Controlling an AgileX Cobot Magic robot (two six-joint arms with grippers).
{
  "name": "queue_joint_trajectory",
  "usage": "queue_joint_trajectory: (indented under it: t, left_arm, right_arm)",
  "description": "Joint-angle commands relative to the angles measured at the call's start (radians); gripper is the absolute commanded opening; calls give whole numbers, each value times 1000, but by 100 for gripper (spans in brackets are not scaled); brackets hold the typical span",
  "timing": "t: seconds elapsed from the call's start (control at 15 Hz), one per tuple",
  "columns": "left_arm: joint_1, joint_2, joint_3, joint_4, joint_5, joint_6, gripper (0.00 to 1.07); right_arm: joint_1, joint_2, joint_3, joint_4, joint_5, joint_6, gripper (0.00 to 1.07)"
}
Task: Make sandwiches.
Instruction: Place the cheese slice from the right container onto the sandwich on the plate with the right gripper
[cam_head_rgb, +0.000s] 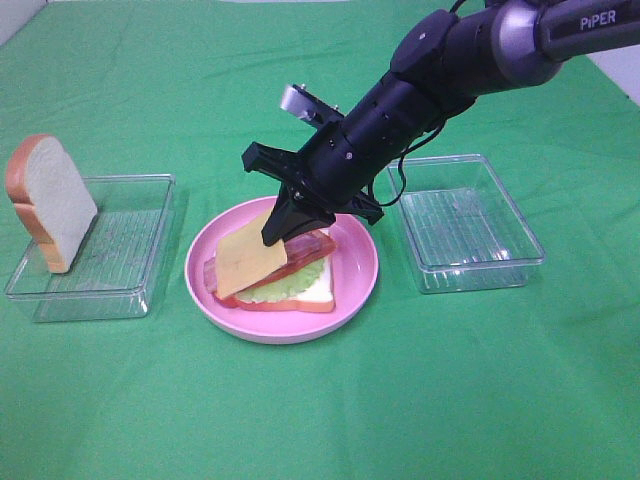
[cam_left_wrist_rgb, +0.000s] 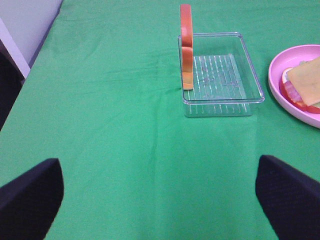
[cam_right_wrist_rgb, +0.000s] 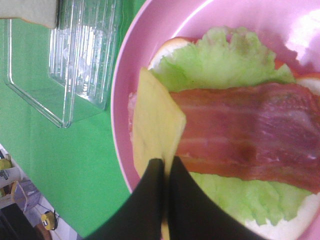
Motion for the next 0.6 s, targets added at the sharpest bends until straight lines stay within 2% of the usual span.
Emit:
queue_joint_trajectory:
  t: [0.07,0.13,0.33,0.4,0.47,0.53,0.6]
  left_arm:
    - [-5,-14,3,-1,-15,-4,98]
    - [-5,-14,3,-1,-15,-4,98]
    - [-5,-14,3,-1,-15,-4,98]
    - [-5,-14,3,-1,-15,-4,98]
    - [-5,-14,3,-1,-15,-4,98]
    - [-5,-14,3,-1,-15,-4,98]
    - [-5,-14,3,-1,-15,-4,98]
  right_arm:
    - [-5,-1,3,-46,-23,27,0]
    - [-5,-1,3,-104,-27,63,0]
    - [-4,-2,3,-115,-26,78,1]
    - [-4,-6,3,-115,-25,78,14]
    - [-4,-16,3,-115,-27,78,33]
    - [-4,-41,3,-136,-29,78,65]
    - [-4,-64,3,-158,-30,78,81]
